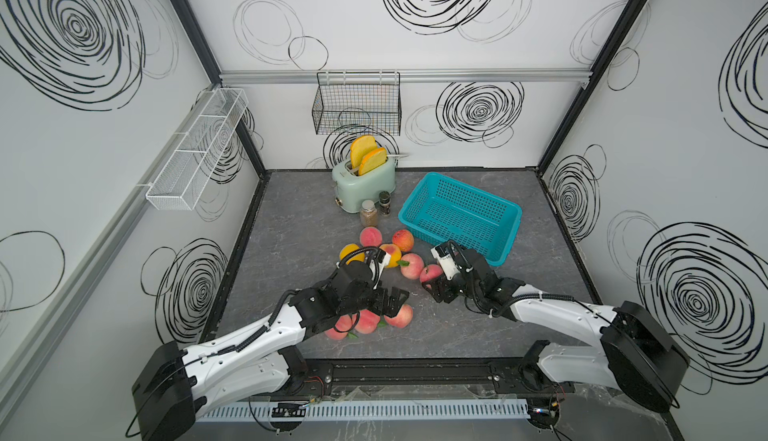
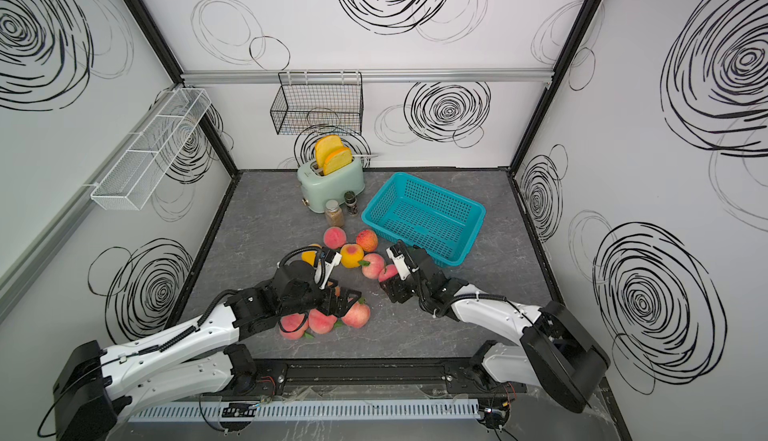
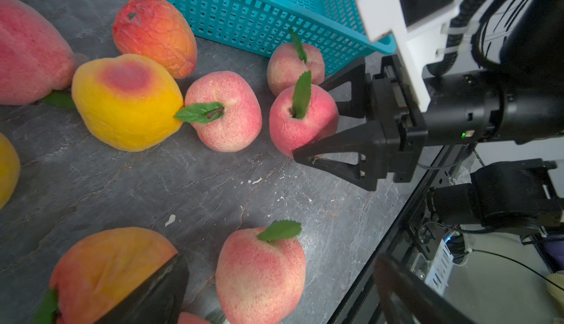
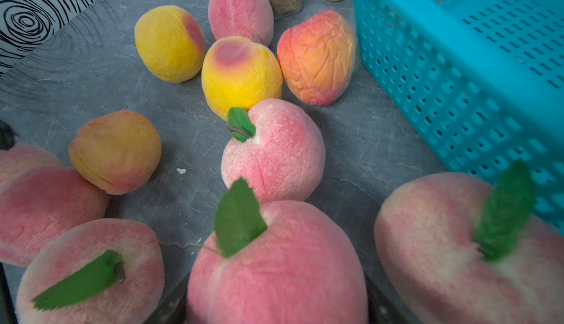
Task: Put the peaches into the basket
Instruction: Pick up the peach from the center of the board.
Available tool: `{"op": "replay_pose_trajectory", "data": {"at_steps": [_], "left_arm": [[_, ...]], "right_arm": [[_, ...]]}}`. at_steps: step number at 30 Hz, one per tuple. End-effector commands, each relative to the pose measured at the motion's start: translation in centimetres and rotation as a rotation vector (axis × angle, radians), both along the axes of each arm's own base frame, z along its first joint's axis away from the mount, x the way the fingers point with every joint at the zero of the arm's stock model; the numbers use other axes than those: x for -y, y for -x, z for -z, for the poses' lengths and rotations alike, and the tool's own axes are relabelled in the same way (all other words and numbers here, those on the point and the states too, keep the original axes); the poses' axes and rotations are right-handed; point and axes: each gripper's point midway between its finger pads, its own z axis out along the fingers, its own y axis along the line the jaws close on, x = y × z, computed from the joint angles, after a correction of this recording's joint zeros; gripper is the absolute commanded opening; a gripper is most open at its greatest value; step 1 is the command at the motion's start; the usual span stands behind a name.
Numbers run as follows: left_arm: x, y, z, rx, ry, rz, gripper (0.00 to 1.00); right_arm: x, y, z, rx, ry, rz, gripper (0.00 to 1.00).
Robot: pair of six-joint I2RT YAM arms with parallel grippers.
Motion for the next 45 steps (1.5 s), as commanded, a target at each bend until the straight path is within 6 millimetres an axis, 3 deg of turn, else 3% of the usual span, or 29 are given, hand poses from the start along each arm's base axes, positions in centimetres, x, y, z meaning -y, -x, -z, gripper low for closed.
{"op": "replay_pose_trajectory", "data": {"at_steps": [1, 7, 17, 30, 38, 45], "left_arm": [[0.2, -0.2, -1.2, 0.015, 0.047, -0.01, 0.98], [0.1, -0.8, -2.7, 0.042, 0.068, -0.02, 0.98], [0.0, -2.5, -4.9, 0.073, 0.118, -0.035, 0.98], [0.1, -5.1, -5.9, 0.096, 0.159, -0.063, 0.98], [0.9, -7.0, -7.0, 0.138, 0.16, -0.067, 0.98], [1.9, -8.5, -6.6, 0.136, 0.162, -0.068, 0.98]], "right_arm": [[-0.3, -0.4, -2.2, 0.034, -0.01, -0.003, 0.59], [-0.3, -1.7, -5.0, 0.087, -0.024, 0.028, 0.53], [1.3, -4.9, -8.4, 0.137, -0.059, 0.068, 0.52], [4.2, -11.2, -13.2, 0.214, -0.13, 0.155, 0.52], [4.7, -16.0, -13.2, 0.222, -0.143, 0.205, 0.51], [4.7, -20.6, -10.6, 0.189, -0.144, 0.232, 0.51]]}}
